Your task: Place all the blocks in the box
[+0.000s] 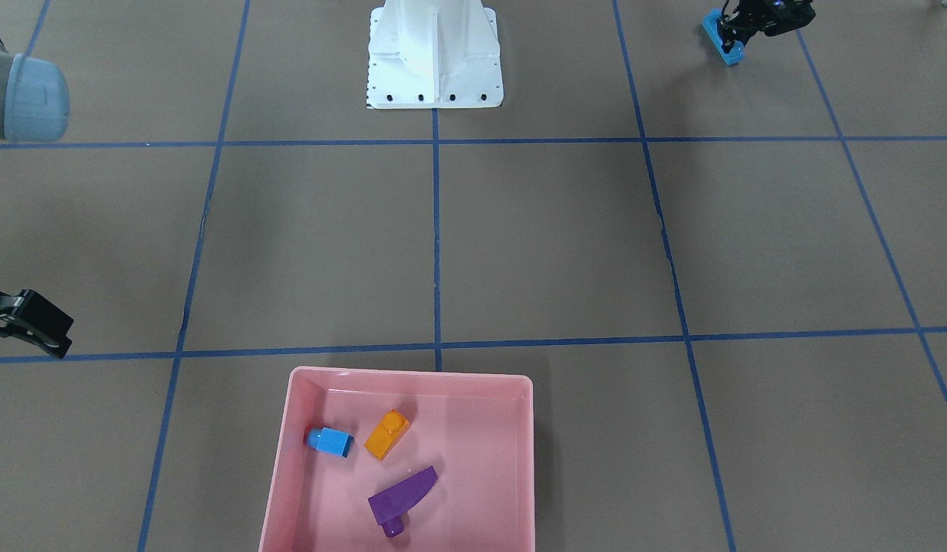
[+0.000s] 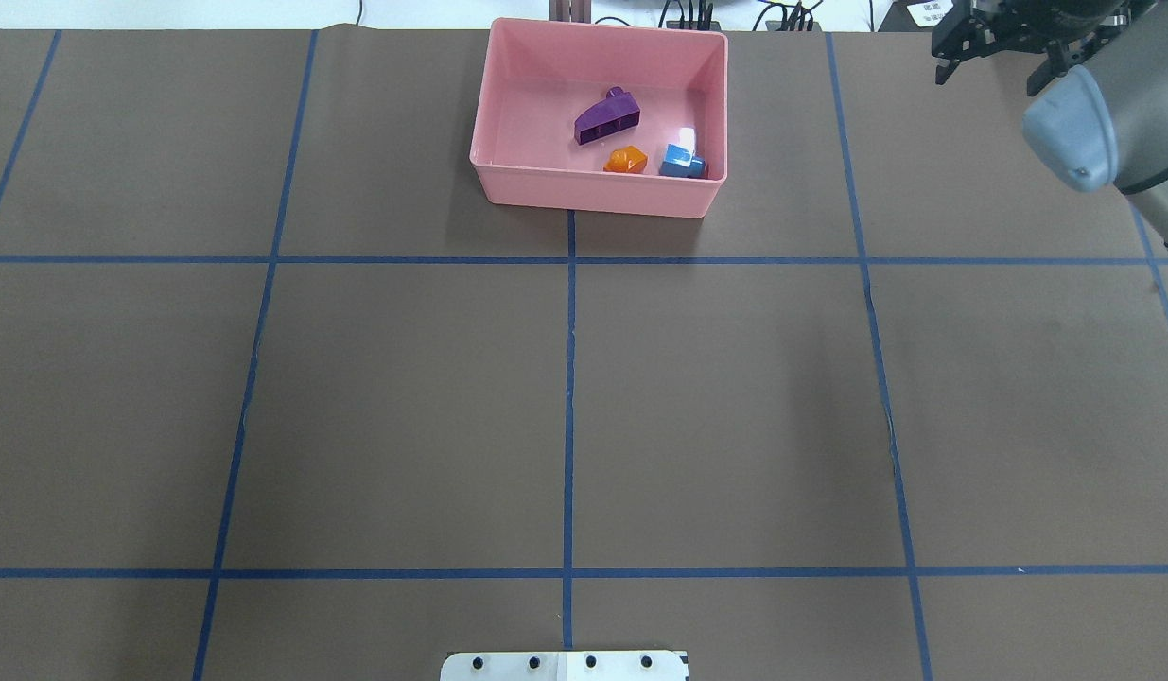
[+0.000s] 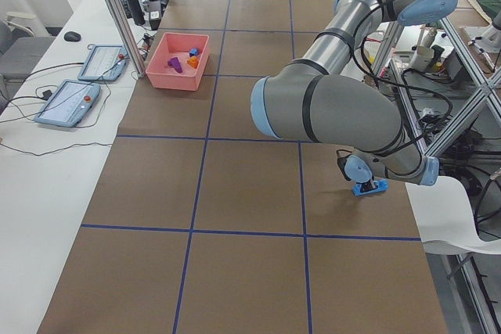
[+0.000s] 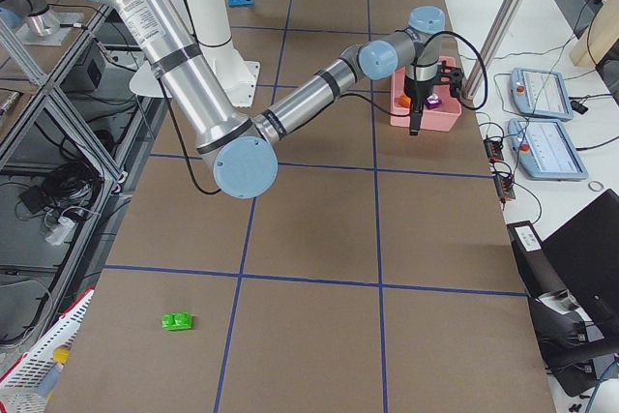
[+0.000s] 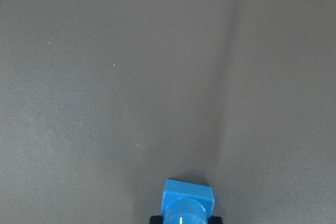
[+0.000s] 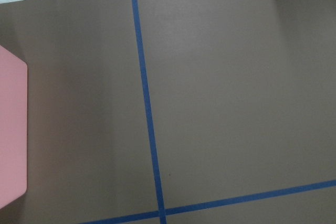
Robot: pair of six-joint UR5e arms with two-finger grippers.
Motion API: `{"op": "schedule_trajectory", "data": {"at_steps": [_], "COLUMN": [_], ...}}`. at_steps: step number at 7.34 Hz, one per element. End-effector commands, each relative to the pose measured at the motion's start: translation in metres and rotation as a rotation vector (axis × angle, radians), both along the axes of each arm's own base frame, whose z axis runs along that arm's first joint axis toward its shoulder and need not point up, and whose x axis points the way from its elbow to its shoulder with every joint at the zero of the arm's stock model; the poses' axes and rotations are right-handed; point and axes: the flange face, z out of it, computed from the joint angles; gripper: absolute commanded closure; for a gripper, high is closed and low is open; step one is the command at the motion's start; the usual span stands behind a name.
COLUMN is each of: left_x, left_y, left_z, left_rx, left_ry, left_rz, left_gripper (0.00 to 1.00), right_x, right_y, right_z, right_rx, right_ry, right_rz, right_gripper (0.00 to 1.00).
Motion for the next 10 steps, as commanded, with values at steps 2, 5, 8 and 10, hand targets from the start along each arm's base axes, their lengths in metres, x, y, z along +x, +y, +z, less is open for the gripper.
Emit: {"op": "schedule_trajectory", "data": {"at_steps": [2, 5, 8, 10], "left_x": [-0.008, 0.015, 0.062, 0.071], "left_y": [-0.025, -0.071, -0.112, -0.163], "left_z": [-0.072, -0.121, -0.155, -0.185], "left_rx": [-0.117, -0.066, -0.026, -0.005], "left_ry": [0.083, 0.268, 0.337, 0.370], "left_rz": [-0.072, -0.093, -0.153, -0.157], "left_gripper": [1.00, 1.00, 1.00, 1.00], "right_x": [0.038, 0.086, 0.117, 0.143], "right_y": [0.073, 0.129, 0.177, 0.215], "right_z": [0.069, 0.133, 0.169, 0.215], "right_rx": [-0.008, -0.011, -0.019, -0.024], "right_ry": [0.044, 0.094, 0.116, 0.143], "right_rz": [-0.050, -0.125, -0.186, -0.286], "right_gripper": [0.00, 0.00, 0.00, 0.00]}}
